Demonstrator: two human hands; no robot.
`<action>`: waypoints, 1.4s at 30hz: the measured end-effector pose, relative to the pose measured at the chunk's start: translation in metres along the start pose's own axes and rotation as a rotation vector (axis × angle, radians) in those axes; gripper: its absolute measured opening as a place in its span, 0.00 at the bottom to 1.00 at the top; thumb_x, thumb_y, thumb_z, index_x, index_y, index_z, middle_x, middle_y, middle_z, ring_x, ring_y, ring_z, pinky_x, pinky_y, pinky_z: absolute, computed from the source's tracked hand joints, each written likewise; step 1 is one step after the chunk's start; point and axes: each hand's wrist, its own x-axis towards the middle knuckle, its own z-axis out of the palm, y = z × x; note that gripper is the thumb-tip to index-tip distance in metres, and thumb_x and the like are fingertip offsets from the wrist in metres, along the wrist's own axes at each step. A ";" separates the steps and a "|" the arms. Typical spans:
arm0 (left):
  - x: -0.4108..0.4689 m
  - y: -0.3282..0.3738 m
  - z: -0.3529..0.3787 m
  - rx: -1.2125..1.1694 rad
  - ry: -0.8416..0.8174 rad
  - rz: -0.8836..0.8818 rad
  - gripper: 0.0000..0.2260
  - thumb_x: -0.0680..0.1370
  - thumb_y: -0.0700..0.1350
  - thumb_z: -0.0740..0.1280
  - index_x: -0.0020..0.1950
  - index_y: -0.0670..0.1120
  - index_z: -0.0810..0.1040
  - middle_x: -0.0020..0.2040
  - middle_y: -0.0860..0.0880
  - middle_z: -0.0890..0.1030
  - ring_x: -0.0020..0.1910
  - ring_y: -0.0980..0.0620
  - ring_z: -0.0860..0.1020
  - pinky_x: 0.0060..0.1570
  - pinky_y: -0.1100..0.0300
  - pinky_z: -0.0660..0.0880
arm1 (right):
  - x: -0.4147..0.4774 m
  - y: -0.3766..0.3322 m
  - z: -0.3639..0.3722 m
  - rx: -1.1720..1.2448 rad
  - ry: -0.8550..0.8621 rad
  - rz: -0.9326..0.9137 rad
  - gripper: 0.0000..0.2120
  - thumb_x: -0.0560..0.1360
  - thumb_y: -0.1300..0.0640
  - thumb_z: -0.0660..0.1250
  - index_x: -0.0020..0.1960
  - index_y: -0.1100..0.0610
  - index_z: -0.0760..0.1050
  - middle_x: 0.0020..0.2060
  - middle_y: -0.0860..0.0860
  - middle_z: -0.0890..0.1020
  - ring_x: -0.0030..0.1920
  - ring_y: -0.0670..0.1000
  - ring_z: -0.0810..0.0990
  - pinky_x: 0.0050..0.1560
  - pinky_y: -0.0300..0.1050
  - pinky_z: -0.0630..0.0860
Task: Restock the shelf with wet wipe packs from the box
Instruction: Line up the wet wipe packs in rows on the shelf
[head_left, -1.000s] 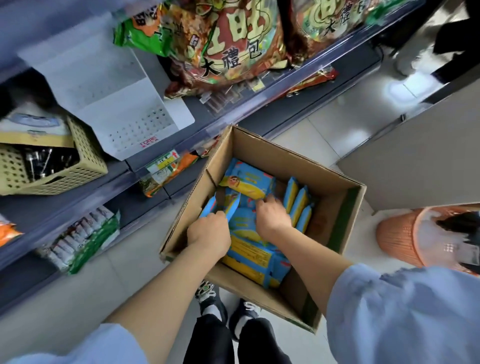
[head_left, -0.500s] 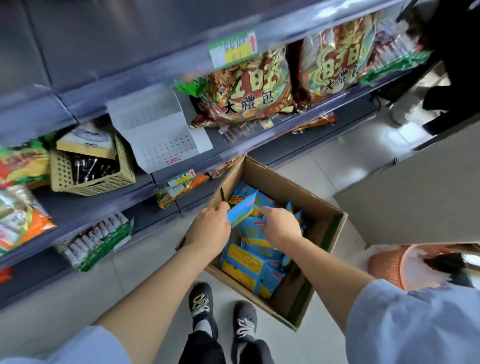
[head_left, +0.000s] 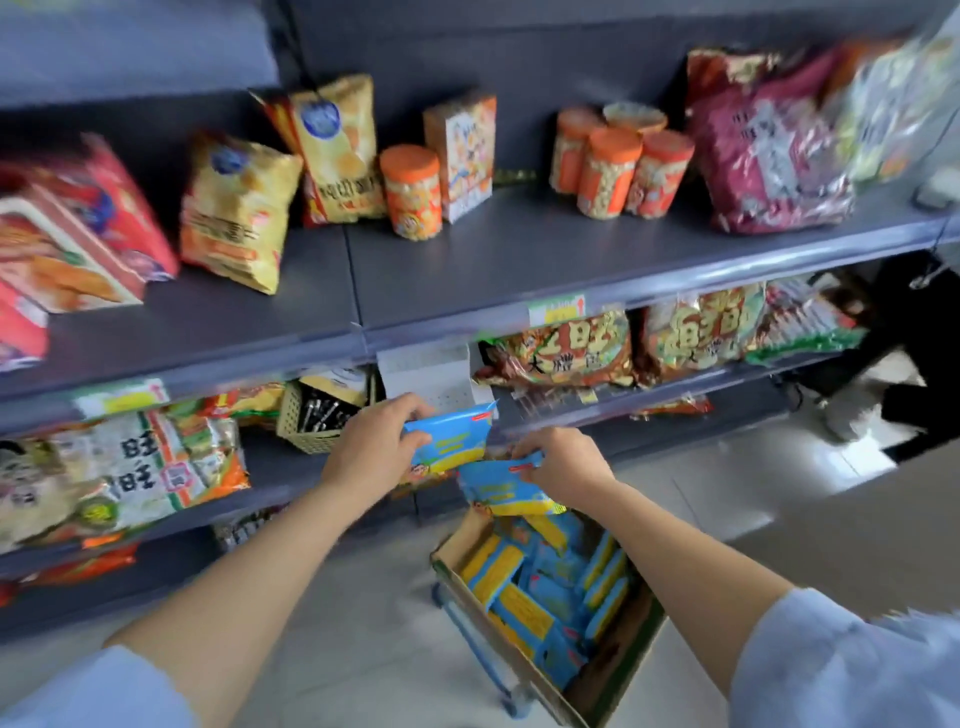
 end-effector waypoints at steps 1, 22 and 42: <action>-0.002 -0.003 -0.018 -0.003 0.033 -0.009 0.07 0.75 0.43 0.70 0.52 0.45 0.79 0.50 0.49 0.81 0.46 0.48 0.77 0.42 0.57 0.68 | 0.001 -0.014 -0.009 0.012 0.005 -0.036 0.12 0.74 0.52 0.71 0.57 0.51 0.80 0.58 0.49 0.81 0.57 0.52 0.78 0.55 0.46 0.75; -0.095 -0.117 -0.370 0.028 0.688 0.009 0.05 0.72 0.39 0.73 0.47 0.44 0.83 0.46 0.47 0.81 0.47 0.46 0.78 0.49 0.55 0.72 | -0.021 -0.363 -0.106 0.134 0.186 -0.602 0.09 0.71 0.57 0.74 0.51 0.52 0.82 0.34 0.36 0.73 0.32 0.37 0.70 0.33 0.29 0.64; -0.071 -0.205 -0.550 0.054 0.939 0.006 0.04 0.74 0.42 0.71 0.48 0.47 0.82 0.44 0.53 0.76 0.40 0.56 0.72 0.37 0.63 0.66 | 0.011 -0.562 -0.159 0.322 0.299 -0.852 0.11 0.70 0.60 0.75 0.41 0.46 0.76 0.31 0.45 0.77 0.34 0.48 0.74 0.39 0.46 0.76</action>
